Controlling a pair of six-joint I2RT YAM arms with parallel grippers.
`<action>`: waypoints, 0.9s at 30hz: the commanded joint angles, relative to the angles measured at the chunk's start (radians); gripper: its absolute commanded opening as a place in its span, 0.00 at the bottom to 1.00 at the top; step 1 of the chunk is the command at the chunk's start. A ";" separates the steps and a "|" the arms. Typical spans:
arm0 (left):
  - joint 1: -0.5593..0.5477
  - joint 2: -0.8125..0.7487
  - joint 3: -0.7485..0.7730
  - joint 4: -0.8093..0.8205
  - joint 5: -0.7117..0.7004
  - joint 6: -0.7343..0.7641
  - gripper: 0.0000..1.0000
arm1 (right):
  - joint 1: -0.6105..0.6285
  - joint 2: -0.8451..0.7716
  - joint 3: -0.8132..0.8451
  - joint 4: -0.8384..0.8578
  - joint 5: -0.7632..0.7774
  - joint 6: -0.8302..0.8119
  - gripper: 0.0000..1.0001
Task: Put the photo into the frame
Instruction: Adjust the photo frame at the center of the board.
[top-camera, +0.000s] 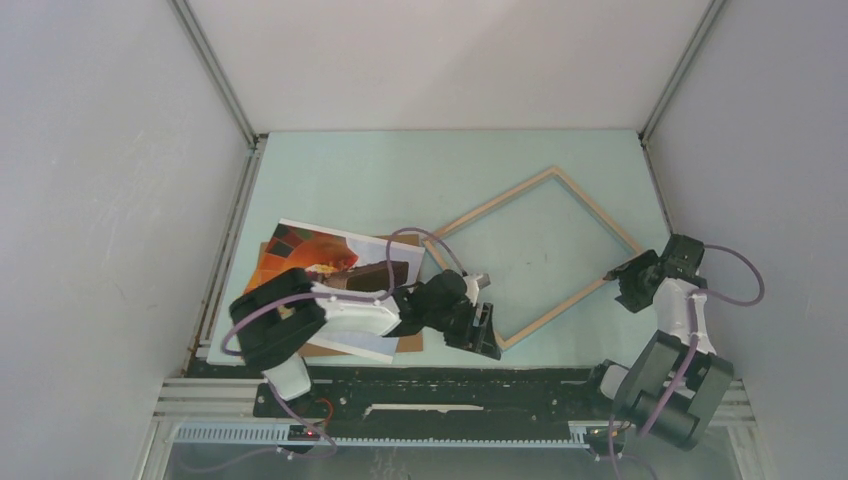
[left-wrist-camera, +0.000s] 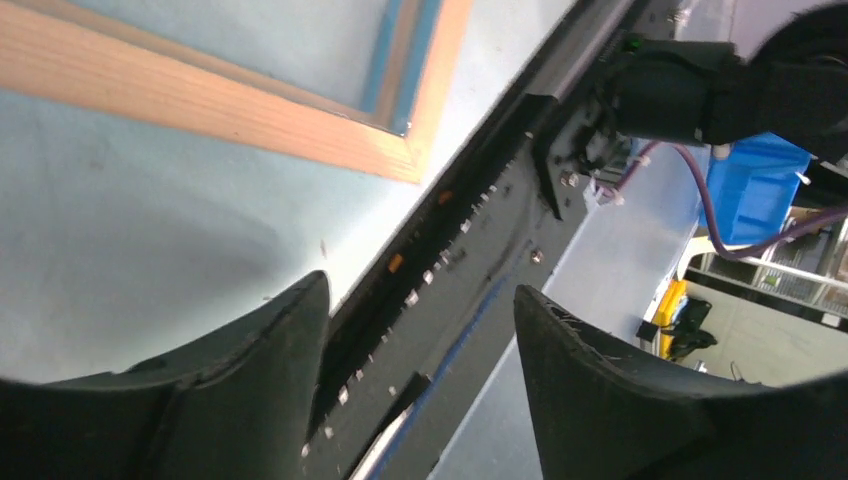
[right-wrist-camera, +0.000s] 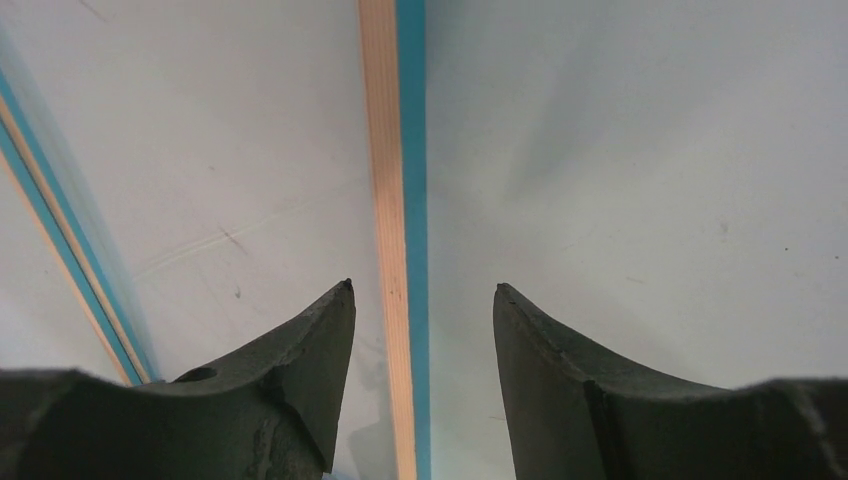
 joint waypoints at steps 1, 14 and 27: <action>0.011 -0.219 0.050 -0.210 -0.010 0.228 0.76 | -0.010 0.036 0.019 0.073 0.021 -0.011 0.61; 0.340 -0.221 0.436 -0.475 -0.401 0.405 1.00 | -0.006 0.085 -0.079 0.234 -0.122 -0.016 0.72; 0.534 0.361 0.965 -0.566 -0.261 0.374 0.96 | 0.033 0.109 -0.125 0.311 -0.216 -0.012 0.76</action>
